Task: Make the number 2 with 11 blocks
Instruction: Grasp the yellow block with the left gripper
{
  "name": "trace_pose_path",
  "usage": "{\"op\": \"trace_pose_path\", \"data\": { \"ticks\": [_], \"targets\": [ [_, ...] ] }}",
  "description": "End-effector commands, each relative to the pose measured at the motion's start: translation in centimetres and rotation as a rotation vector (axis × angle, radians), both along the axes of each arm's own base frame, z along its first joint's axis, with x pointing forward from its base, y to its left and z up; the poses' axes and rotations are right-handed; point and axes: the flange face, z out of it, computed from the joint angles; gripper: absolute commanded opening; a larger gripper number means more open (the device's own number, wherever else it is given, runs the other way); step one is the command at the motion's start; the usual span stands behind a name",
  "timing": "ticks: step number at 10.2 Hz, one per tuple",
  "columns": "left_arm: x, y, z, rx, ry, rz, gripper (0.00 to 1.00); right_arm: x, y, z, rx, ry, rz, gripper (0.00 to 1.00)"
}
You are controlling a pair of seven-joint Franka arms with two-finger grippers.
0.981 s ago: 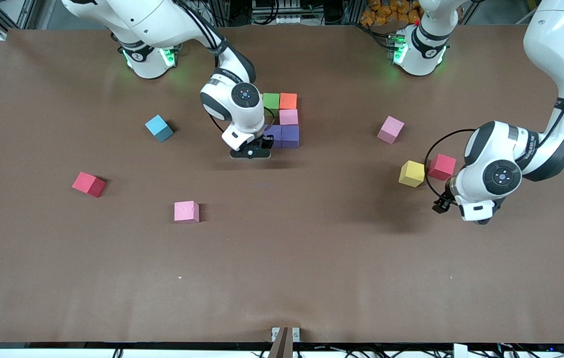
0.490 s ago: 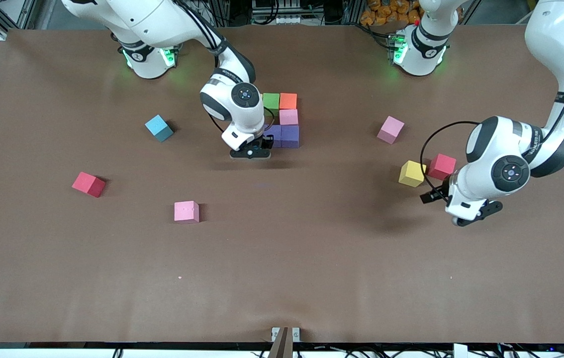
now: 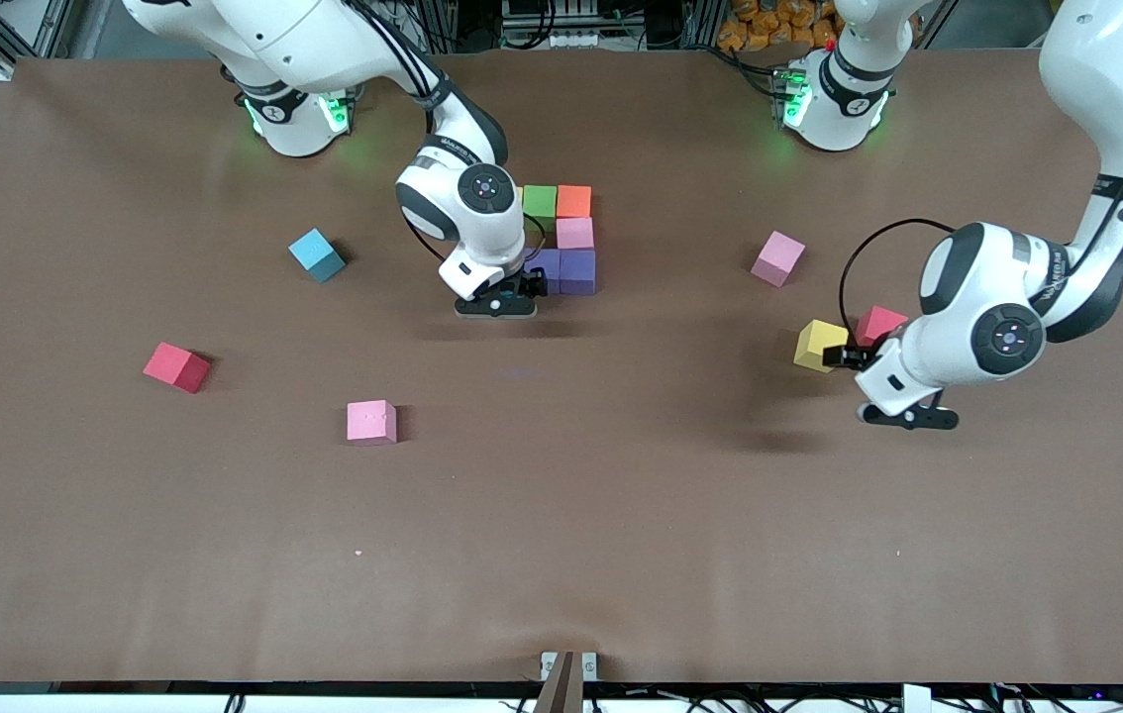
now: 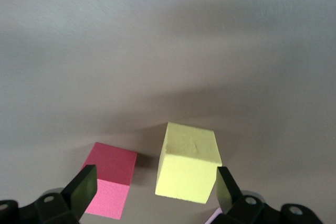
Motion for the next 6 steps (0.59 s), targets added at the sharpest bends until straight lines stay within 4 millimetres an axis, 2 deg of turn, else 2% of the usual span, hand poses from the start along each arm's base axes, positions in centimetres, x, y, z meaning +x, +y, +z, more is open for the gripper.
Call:
{"op": "trace_pose_path", "data": {
  "ticks": [1, 2, 4, 6],
  "targets": [
    [-1.4, -0.2, 0.0, -0.029, 0.018, -0.099, 1.00, 1.3, -1.5, 3.5, -0.001, -0.049, -0.029, 1.00],
    [-1.8, -0.5, -0.3, -0.031, 0.023, -0.120, 1.00, 1.5, -1.6, 3.9, 0.004, -0.056, -0.044, 1.00],
    [-2.6, -2.0, -1.4, -0.044, 0.002, -0.150, 1.00, 4.4, -2.7, 6.9, 0.044, -0.099, -0.094, 1.00],
    [-3.7, -3.5, -2.9, -0.061, -0.020, -0.175, 1.00, 7.5, -5.1, 9.3, 0.088, -0.099, -0.165, 1.00]
  ]
}}
